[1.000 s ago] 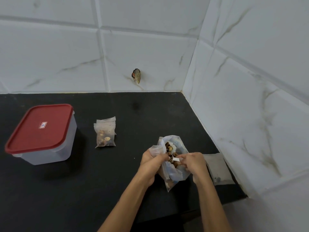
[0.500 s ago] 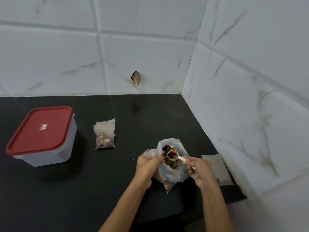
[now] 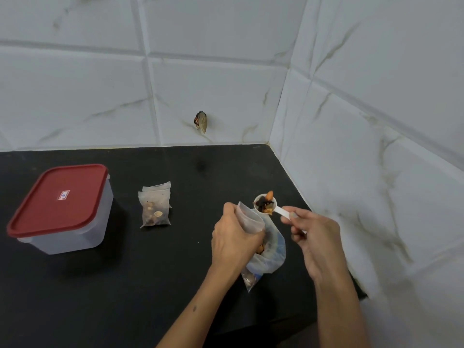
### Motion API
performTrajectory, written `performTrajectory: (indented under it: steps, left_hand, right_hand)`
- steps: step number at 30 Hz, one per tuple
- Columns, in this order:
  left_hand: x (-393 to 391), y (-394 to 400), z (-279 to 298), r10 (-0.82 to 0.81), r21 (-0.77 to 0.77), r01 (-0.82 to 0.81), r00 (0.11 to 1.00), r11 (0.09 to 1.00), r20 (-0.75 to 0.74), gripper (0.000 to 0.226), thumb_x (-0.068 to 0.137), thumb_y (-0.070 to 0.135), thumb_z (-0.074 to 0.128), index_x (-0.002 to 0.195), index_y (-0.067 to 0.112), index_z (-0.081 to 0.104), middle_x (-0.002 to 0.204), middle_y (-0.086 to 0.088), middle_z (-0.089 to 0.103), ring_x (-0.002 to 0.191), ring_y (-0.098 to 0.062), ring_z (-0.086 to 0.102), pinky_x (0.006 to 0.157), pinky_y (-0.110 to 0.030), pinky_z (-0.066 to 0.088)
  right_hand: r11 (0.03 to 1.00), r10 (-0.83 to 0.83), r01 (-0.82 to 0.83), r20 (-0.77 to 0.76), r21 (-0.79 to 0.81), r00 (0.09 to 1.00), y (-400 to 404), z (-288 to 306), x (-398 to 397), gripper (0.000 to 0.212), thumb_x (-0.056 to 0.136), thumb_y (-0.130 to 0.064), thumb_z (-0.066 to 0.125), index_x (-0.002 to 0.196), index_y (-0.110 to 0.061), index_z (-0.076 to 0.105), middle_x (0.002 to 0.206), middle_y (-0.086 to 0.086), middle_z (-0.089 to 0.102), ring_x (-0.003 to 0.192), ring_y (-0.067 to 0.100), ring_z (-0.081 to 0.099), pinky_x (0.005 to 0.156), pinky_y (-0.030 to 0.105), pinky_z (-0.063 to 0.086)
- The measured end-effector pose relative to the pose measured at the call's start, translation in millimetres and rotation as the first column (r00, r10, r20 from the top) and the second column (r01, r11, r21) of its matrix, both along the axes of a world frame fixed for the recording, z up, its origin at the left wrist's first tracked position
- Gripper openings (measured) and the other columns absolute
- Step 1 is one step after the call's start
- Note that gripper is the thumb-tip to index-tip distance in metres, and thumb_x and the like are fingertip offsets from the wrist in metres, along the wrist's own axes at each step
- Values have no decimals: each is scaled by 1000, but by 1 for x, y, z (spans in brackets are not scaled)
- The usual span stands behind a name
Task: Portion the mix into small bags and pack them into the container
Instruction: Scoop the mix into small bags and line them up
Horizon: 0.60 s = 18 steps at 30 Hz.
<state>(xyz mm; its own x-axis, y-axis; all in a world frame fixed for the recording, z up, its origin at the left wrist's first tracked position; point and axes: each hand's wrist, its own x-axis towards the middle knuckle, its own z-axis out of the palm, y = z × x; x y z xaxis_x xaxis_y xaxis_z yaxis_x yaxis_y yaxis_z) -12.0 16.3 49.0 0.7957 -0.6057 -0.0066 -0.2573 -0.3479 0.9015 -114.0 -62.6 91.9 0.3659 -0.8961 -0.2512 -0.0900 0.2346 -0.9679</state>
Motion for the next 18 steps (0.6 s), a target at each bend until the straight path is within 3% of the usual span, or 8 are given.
performTrajectory:
  steps: [4,7,9,12,18]
  left_hand:
    - [-3,-5,1,-13,-38,13,1000,999,-15,34,74,26,72,94,22,44,84,7,57,75,-6,58,63,-27,51]
    - [-1,-8,2,-6,-45,4,1000,999,-28,34,73,25,72,93,20,46,82,6,58,73,-6,57,60,-25,49]
    - [-1,-8,1,-9,-57,7,999,998,-41,37,72,27,74,94,19,46,82,7,57,73,-5,56,59,-23,47]
    - [-1,-8,1,-16,-76,12,998,997,-57,38,72,28,75,95,19,46,84,8,58,76,-6,57,60,-23,48]
    - [4,-9,-2,-10,-103,1,997,995,-80,36,73,22,73,96,21,45,85,11,56,78,-3,56,64,-23,50]
  right_hand:
    - [956,50,-89,-145,-280,988,19,4,1,28,89,-1,57,84,-23,72,84,-4,70,74,4,58,67,20,47]
    - [805,3,-202,-337,-558,942,29,2,1,21,89,-7,59,99,-19,73,90,-9,68,81,-2,59,69,7,45]
    - [701,-58,-237,-384,-673,921,31,-1,2,20,89,-6,60,102,-13,73,96,-2,70,85,4,61,72,9,45]
    - [628,-125,-269,-436,-730,891,33,1,6,21,86,-5,62,105,-5,72,103,10,69,94,20,61,81,23,46]
    - [542,-185,-241,-394,-805,900,35,2,6,20,78,1,70,97,-2,74,95,13,71,88,27,63,74,25,43]
